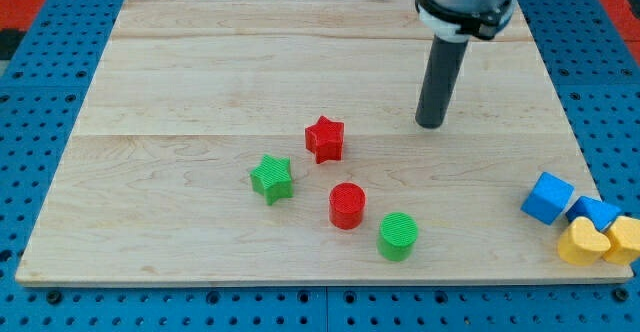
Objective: Push the green circle to the red circle
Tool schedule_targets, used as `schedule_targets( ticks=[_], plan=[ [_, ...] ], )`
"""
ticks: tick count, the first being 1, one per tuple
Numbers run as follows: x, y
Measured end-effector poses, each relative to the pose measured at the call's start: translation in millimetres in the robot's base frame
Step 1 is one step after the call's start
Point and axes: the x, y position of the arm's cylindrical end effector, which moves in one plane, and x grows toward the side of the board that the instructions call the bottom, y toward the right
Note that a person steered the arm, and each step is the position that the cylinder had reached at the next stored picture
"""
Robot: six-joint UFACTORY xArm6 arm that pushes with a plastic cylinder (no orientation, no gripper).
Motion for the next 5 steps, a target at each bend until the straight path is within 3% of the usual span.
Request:
schedule_targets(
  ticks=[5],
  plan=[
    [147.3, -18.2]
  ],
)
